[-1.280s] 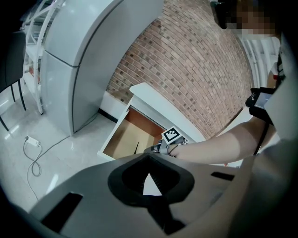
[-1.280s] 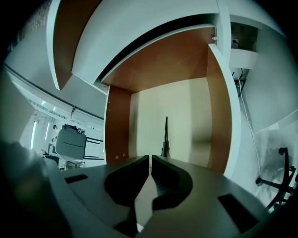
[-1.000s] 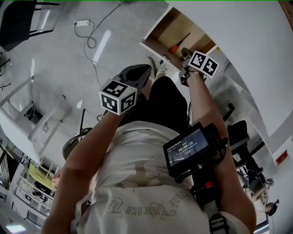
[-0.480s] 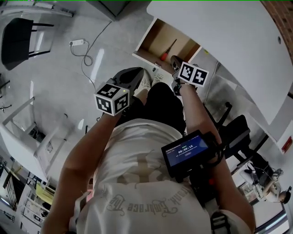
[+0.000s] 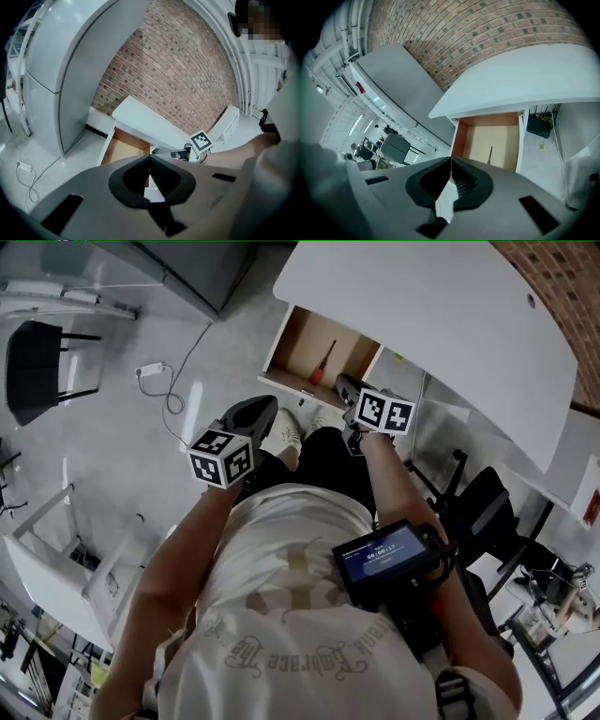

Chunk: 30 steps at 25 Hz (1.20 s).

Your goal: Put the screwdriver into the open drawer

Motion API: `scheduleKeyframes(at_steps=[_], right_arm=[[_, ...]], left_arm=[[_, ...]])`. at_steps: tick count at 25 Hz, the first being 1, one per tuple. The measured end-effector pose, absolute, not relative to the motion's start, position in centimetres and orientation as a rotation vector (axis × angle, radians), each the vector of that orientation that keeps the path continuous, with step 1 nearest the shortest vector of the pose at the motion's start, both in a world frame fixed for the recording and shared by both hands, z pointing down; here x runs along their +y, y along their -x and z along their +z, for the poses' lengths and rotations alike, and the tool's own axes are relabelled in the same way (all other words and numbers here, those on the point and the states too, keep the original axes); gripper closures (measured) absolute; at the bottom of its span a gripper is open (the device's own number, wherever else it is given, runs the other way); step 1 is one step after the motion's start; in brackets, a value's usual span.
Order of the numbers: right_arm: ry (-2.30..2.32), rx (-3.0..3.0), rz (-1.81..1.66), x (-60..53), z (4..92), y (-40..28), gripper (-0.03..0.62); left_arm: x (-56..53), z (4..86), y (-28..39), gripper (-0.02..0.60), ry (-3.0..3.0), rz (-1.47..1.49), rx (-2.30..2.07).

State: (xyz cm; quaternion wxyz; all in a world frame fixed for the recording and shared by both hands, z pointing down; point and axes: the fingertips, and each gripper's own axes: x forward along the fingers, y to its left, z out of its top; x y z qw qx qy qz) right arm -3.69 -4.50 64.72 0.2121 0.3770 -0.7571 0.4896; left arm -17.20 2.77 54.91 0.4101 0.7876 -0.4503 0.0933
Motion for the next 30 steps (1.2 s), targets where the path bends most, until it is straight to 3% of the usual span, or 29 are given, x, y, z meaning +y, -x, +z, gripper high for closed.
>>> scheduleKeyframes(at_steps=[19,30], right_arm=[[-1.016,-2.296,1.190,-7.0,54.3,0.8,0.566],[-1.059,-2.453,1.095,-7.7,48.1,-2.0,0.568]], left_arm=[[-1.6,49.1,15.4,0.561,-2.143,0.264,-1.136],[-4.6,46.5,9.1,0.561,-2.265,0.243,-1.036]])
